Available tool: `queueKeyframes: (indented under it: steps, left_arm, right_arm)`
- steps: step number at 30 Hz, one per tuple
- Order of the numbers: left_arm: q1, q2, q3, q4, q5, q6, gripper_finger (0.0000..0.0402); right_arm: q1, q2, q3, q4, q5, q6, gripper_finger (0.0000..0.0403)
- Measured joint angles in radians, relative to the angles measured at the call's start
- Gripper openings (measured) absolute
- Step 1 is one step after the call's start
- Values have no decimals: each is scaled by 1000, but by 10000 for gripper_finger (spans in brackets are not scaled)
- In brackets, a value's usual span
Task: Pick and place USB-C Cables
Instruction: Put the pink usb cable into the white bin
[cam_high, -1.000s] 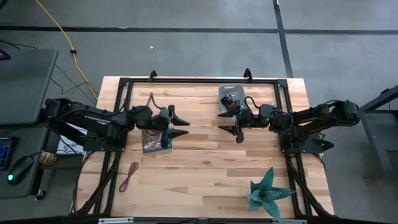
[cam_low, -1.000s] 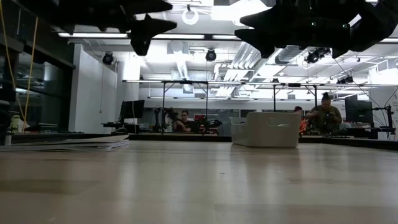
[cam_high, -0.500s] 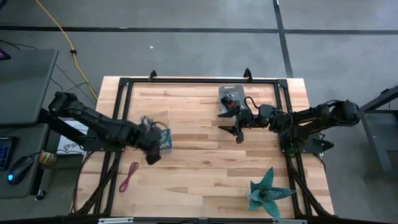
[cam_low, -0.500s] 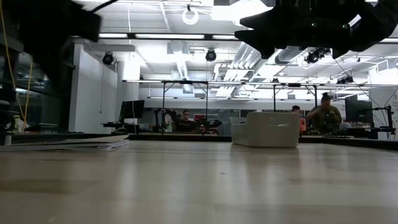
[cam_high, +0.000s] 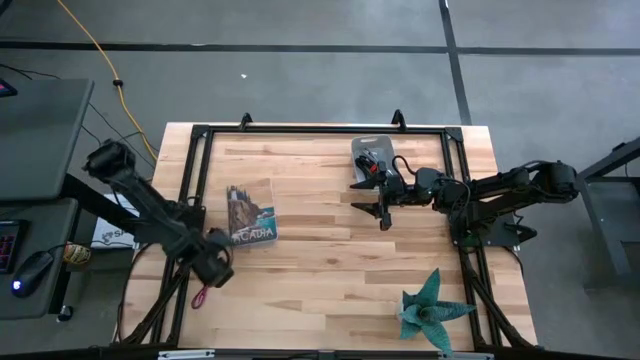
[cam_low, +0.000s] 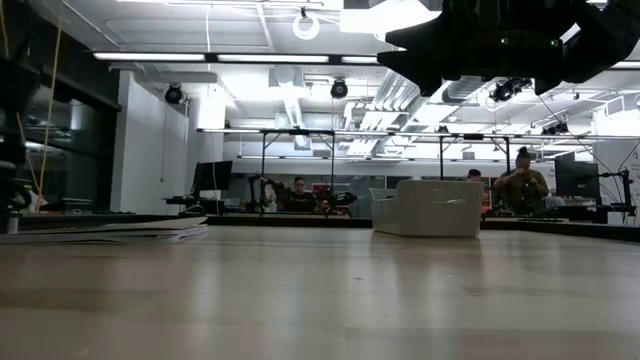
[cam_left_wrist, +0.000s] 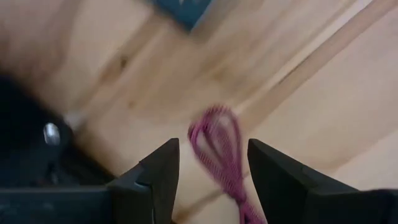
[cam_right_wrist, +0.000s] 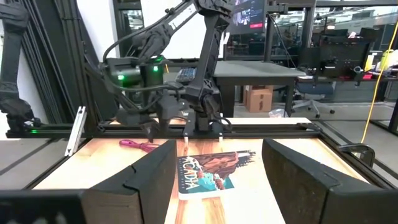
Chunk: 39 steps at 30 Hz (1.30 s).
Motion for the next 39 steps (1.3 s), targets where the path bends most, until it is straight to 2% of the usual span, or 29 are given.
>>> queueKeyframes:
  steps: [7, 13, 21, 25, 39]
  left_arm:
    - [-187, 4, -9, 94, -39, -263, 170]
    - [-267, 80, -9, 117, -49, -377, 170]
    - [-274, 211, -8, 247, -37, -343, 170]
    - [-274, 253, -2, 256, -32, -342, 170]
    - [-274, 245, -6, 237, -46, -342, 160]
  right_arm:
    - [-1, 0, 0, -1, 34, 0, 229]
    - [-1, 0, 0, -8, 47, 0, 229]
    - [-1, 0, 0, -8, 46, 1, 229]
    - [-1, 0, 0, -8, 46, 4, 229]
    - [-1, 0, 0, -15, 43, 46, 229]
